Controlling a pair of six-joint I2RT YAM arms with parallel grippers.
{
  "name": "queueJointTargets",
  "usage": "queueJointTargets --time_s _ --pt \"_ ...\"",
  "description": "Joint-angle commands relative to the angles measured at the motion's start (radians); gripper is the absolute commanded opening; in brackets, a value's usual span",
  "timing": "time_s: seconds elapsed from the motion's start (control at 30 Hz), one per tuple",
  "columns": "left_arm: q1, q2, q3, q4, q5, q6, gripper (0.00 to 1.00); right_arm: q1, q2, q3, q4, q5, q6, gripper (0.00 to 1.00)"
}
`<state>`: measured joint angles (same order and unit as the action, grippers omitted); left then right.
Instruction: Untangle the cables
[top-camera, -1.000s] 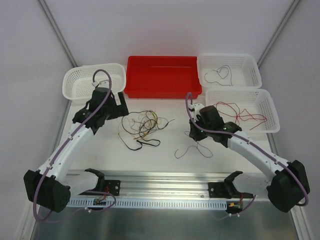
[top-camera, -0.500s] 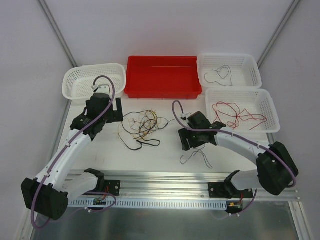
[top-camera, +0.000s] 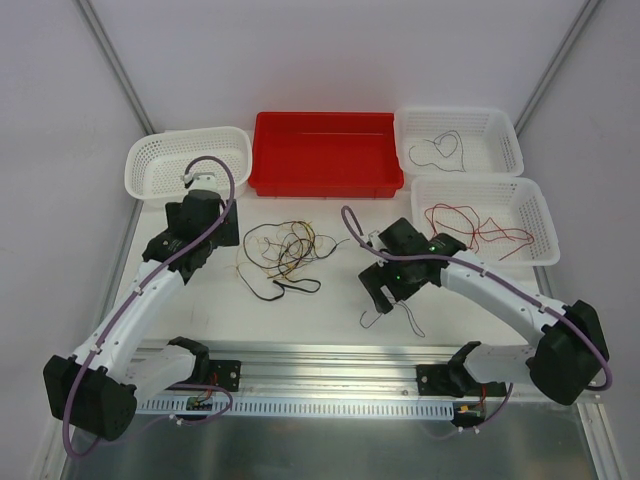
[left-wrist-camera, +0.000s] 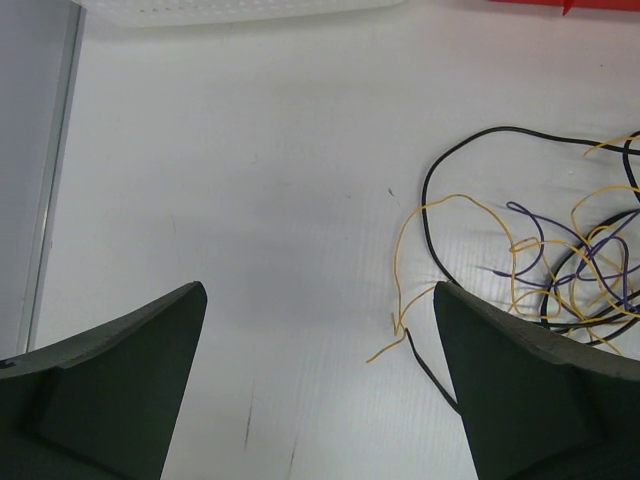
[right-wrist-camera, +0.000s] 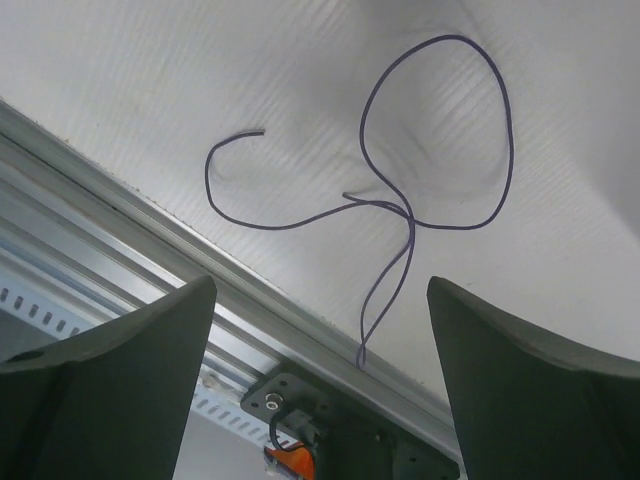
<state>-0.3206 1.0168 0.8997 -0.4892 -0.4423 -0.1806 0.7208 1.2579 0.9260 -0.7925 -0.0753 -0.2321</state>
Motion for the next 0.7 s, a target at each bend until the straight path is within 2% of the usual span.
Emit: queueJointTargets --time_s 0.0,0.2,0.27,0.4,0.67 --pt "0.002 -0.015 -0.015 0.023 -0.059 0.026 0.99 0.011 0.040 0.050 -0.114 0.026 -0.094 0.91" --pt "0.002 -0.026 -0.019 0.021 -0.090 0.023 0.99 0.035 0.162 0.085 -0.117 0.009 -0.165 0.91" --pt "0.002 -0.034 -0.022 0.023 -0.110 0.021 0.99 0.049 0.190 0.088 -0.085 0.038 -0.191 0.90" --pt "0.002 -0.053 -0.027 0.024 -0.159 0.007 0.99 0.052 0.264 0.077 0.031 0.000 -0.202 0.89" --pt "0.002 -0.052 -0.030 0.029 -0.177 0.007 0.99 0.052 0.383 0.042 0.110 0.052 -0.185 0.86"
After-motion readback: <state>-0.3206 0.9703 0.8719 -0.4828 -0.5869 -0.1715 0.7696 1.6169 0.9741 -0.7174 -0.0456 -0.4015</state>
